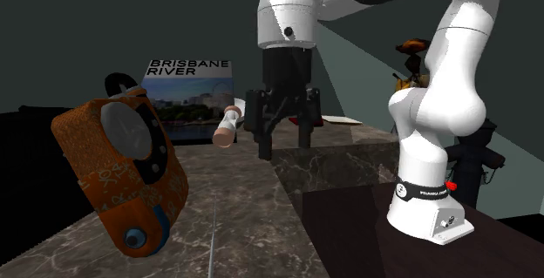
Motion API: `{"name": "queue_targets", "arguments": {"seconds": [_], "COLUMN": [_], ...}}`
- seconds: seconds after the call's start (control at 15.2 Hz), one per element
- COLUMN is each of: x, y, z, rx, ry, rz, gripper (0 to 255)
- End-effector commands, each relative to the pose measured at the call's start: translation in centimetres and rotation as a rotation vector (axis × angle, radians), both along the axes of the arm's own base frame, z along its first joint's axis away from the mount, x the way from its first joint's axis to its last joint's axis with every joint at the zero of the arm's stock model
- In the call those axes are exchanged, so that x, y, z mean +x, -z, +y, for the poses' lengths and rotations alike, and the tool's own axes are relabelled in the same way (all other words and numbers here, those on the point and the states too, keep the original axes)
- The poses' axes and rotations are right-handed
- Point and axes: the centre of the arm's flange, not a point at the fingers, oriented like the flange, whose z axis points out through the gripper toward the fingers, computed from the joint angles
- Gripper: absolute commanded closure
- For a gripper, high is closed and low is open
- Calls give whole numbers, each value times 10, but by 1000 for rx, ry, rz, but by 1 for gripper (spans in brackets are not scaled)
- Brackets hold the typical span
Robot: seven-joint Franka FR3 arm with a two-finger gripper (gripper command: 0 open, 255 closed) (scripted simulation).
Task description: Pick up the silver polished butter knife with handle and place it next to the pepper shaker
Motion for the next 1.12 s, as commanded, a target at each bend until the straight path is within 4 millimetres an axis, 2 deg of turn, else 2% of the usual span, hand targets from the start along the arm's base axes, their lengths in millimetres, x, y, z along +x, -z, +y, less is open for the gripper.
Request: {"name": "queue_targets", "arguments": {"seconds": [0.0, 0.33, 0.59, 1.06], "x": [22, 77, 122, 123], "y": [12, 42, 67, 104], "z": [13, 30, 33, 35], "rx": [5, 13, 19, 19], "ry": [113, 370, 572, 572], "rz": [4, 14, 22, 22], "gripper": [0, 0, 0, 0]}}
